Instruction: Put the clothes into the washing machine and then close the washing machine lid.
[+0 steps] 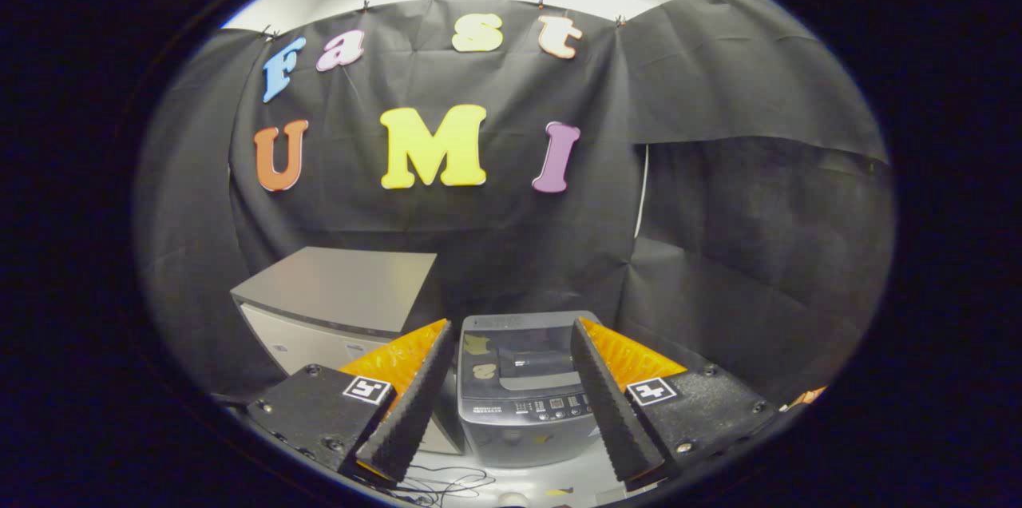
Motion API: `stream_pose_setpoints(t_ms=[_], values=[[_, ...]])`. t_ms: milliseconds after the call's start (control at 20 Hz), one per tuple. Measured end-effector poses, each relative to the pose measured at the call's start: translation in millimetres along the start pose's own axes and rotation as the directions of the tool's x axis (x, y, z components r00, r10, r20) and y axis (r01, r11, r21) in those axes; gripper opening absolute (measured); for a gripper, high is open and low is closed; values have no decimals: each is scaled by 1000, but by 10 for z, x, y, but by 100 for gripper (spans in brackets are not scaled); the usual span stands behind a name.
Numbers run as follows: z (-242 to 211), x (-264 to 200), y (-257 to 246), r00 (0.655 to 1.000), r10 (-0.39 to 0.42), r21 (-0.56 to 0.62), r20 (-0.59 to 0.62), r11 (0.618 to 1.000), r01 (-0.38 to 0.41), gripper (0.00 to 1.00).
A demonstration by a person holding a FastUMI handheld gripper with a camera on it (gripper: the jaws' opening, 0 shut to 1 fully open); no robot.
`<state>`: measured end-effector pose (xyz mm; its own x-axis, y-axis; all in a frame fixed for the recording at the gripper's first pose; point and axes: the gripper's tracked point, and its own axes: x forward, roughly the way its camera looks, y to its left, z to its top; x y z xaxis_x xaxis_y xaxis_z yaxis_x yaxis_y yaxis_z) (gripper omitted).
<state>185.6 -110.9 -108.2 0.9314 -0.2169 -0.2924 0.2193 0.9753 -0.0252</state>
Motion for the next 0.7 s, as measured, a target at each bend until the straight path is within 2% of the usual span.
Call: stream_pose_setpoints(t_ms=[100, 350, 700], values=[[10, -272, -87, 1000, -22, 7, 21, 1000, 21, 96], [134, -866, -316, 995, -29, -12, 95, 999, 31, 96], [223, -1684, -631, 978, 93, -109, 186, 991, -74, 96]])
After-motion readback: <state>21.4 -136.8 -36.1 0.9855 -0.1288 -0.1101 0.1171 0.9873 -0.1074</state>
